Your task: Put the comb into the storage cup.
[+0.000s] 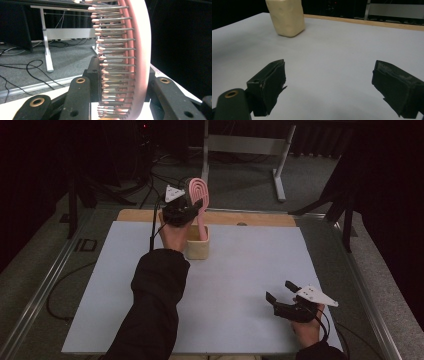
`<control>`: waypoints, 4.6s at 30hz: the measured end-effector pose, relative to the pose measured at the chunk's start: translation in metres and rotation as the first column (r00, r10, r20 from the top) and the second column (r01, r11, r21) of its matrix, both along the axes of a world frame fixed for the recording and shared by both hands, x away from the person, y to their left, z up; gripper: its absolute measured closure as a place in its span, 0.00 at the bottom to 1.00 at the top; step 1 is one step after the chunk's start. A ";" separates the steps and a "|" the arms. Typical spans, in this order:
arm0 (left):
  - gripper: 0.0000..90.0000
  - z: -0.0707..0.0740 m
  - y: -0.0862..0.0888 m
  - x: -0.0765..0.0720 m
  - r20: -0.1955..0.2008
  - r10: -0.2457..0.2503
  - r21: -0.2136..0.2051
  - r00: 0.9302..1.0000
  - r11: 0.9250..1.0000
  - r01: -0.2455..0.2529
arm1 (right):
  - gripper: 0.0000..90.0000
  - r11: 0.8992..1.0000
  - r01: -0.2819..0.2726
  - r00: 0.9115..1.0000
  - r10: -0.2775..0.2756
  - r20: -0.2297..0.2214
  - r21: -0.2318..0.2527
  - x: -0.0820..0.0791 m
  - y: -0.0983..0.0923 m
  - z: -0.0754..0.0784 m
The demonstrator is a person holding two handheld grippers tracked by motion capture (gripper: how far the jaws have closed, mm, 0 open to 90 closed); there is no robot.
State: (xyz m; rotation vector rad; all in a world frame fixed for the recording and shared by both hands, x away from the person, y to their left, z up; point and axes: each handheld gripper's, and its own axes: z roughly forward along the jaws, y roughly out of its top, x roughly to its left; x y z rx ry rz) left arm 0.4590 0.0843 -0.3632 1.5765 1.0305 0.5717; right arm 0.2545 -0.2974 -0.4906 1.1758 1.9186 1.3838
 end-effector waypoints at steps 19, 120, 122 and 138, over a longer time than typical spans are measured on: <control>0.72 -0.011 0.006 -0.001 -0.022 0.017 -0.026 1.000 0.999 -0.018 | 0.13 1.000 0.003 1.000 -0.003 -0.004 -0.006 0.000 0.000 0.000; 0.71 -0.070 0.015 0.007 -0.192 -0.003 -0.080 0.981 0.997 -0.012 | 0.13 1.000 0.005 1.000 -0.005 -0.006 0.003 0.001 0.000 -0.001; 0.71 -0.070 0.017 0.009 -0.198 -0.004 -0.086 0.980 0.996 -0.013 | 0.13 1.000 0.006 1.000 -0.006 -0.007 0.002 0.001 0.000 -0.001; 0.70 -0.072 0.025 0.014 -0.226 0.006 -0.058 0.974 0.998 -0.019 | 0.13 1.000 0.006 1.000 -0.006 -0.008 0.004 0.001 0.000 -0.002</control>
